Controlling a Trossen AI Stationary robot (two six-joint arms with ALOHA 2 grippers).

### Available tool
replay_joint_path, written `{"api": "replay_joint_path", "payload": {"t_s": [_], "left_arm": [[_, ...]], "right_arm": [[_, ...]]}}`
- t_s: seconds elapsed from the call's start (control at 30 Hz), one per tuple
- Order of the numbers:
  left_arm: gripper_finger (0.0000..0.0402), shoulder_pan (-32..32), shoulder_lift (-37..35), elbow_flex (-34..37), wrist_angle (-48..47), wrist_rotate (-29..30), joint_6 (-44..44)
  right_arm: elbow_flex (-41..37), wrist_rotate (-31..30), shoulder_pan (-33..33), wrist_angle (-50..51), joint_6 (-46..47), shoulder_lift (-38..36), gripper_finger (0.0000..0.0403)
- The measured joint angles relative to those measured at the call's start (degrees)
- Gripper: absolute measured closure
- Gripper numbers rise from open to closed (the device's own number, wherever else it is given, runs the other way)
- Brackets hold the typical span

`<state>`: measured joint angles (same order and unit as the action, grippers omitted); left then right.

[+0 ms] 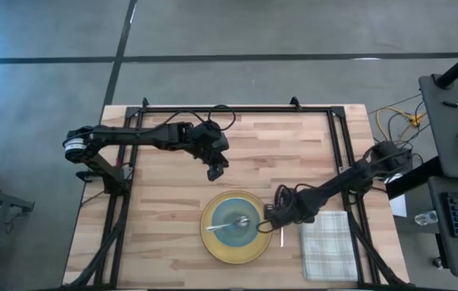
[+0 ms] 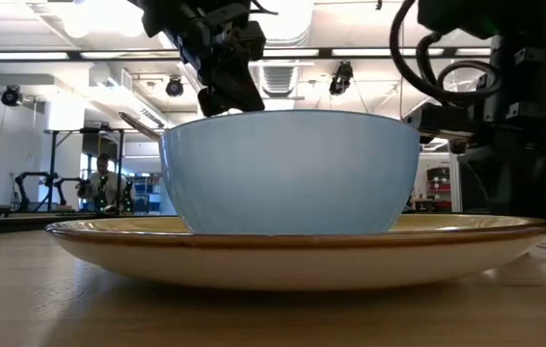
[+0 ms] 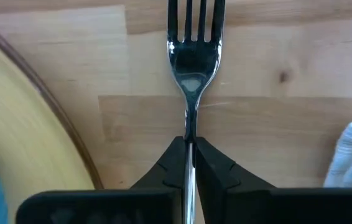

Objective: Set table place
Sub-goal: Put the silver fork to the right side of the yellow plate, then return to Home Position

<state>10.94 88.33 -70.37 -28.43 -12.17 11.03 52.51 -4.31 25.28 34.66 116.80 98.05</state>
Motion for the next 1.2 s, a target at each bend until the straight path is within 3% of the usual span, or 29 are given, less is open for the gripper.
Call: {"api": "replay_joint_path", "payload": {"t_s": [0.37, 0.7, 1.0, 1.2], "left_arm": [[0.036, 0.0, 0.0, 0.0, -0.2, -0.5, 0.4], [0.036, 0.3, 0.0, 0.0, -0.2, -1.3, 0.3], [0.036, 0.3, 0.0, 0.0, -0.1, -1.9, 0.5], [0.036, 0.3, 0.0, -0.1, 1.3, -3.0, 0.5]], "right_arm": [[1.2, 0.1, 3.1, -0.9, 2.3, -0.1, 0.0383], [2.3, -0.4, 4.6, -1.3, 2.5, 0.0, 0.0297], [5.6, -2.4, 4.8, -0.1, -0.7, -0.8, 0.0261], [9.4, -7.7, 5.0, 11.0, -3.2, -4.1, 0.0258]]}}
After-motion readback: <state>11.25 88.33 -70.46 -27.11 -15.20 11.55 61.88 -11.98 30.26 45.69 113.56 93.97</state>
